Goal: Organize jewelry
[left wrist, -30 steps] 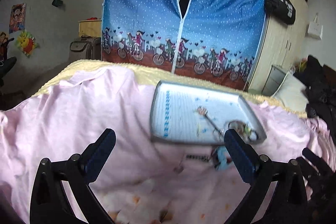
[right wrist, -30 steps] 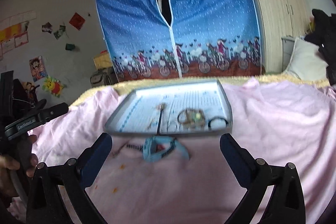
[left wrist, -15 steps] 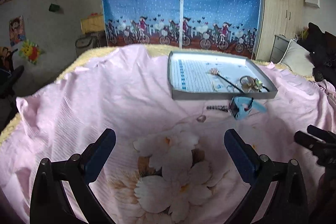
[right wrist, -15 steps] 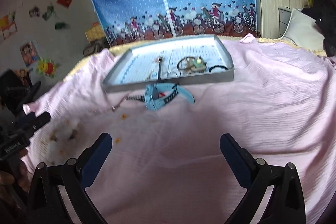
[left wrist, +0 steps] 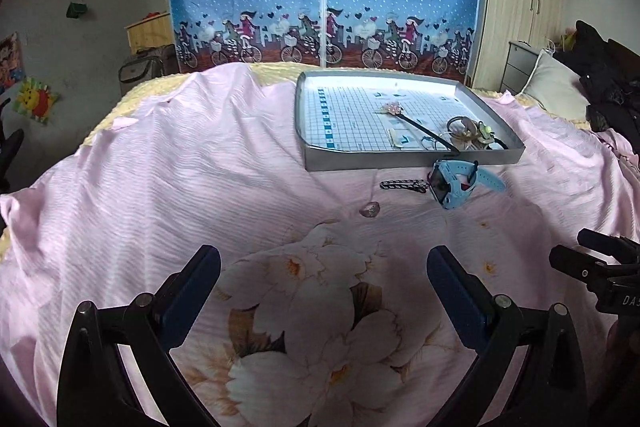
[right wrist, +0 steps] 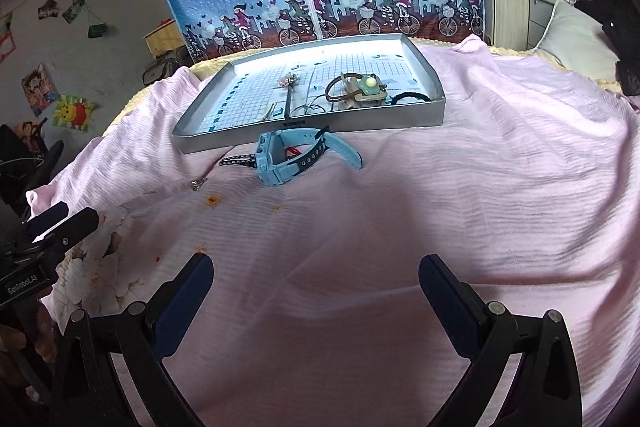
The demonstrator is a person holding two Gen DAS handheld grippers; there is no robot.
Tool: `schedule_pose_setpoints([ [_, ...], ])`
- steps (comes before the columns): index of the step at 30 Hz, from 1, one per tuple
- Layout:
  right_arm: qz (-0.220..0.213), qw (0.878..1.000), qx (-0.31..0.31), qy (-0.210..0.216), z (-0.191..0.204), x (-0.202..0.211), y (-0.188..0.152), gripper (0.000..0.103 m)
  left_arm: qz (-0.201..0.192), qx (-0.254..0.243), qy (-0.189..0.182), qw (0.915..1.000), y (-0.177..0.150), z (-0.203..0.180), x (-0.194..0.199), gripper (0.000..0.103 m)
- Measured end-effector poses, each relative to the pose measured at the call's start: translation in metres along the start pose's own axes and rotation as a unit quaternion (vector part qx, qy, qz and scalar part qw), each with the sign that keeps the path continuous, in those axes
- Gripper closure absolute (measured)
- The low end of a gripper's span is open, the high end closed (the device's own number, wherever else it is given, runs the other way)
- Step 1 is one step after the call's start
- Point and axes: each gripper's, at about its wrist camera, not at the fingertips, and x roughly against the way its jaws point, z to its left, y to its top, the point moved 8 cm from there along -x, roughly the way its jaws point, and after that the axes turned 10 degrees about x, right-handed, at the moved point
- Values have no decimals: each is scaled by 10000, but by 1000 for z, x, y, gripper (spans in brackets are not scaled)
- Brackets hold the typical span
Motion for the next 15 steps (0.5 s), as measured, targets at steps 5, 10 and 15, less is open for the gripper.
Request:
schedule_pose_setpoints([
  [5, -48, 9999, -110, -36, -9, -1, 8, 0, 238, -1, -282, 9993, 4, -7, -17, 2],
  [10, -40, 9997, -214, -65, -21, -5, 14, 0, 433, 98, -631, 9970, 9, -17, -35, 2],
  [15, 33, 9999, -139, 26, -25, -12, 19, 0, 561, 56, -899, 9944, 18, -30, -52, 3],
])
